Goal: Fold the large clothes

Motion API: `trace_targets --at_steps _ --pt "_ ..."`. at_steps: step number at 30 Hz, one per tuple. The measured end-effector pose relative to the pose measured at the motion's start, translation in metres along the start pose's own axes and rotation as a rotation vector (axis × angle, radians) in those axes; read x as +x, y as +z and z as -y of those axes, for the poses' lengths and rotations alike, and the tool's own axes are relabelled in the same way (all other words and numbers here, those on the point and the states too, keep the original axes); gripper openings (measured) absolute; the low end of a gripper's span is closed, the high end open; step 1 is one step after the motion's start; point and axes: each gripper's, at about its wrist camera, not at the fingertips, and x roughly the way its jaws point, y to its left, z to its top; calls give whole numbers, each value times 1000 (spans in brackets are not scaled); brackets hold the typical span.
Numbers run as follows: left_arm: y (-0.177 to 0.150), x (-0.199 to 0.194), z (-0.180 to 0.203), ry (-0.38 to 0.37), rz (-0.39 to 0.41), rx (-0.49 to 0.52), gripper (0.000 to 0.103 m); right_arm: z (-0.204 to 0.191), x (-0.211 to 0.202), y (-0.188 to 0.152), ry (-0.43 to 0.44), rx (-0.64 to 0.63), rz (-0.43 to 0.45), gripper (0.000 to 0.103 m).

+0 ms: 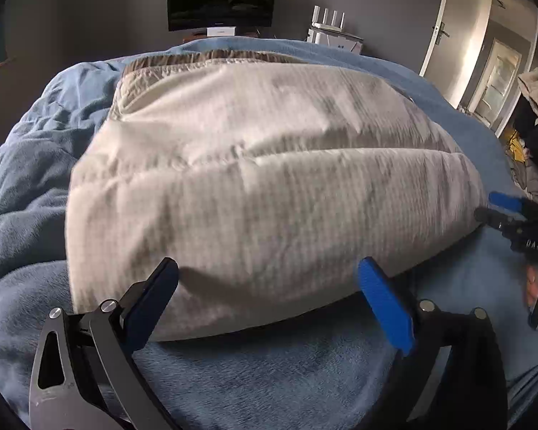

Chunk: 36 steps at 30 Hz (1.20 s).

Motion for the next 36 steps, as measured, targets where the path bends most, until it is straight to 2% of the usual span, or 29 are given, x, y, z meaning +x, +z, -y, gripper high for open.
trace_targets --at_steps 5,8,11,17,21,26,29,32,36 --pt "-4 15 7 68 12 17 96 -15 7 -4 -41 -55 63 89" --pt "-5 23 8 93 16 24 96 -20 19 -7 -47 -71 64 90" --pt "-6 28 8 104 18 27 97 -20 27 -9 -60 -67 79 95" --pt "3 35 4 87 49 2 97 -22 36 5 -50 -58 134 95" --pt "22 42 0 65 60 -6 98 -29 45 29 -48 -57 144 95" --pt "51 54 5 74 66 73 98 -32 63 64 -22 -19 110 95" --pt "73 65 4 63 45 61 98 -33 79 89 -17 -9 60 95" --pt "98 85 1 60 -8 62 98 -42 93 115 -28 -44 23 95" --pt "137 113 -8 84 -36 36 98 -45 116 143 -36 -65 -37 95"
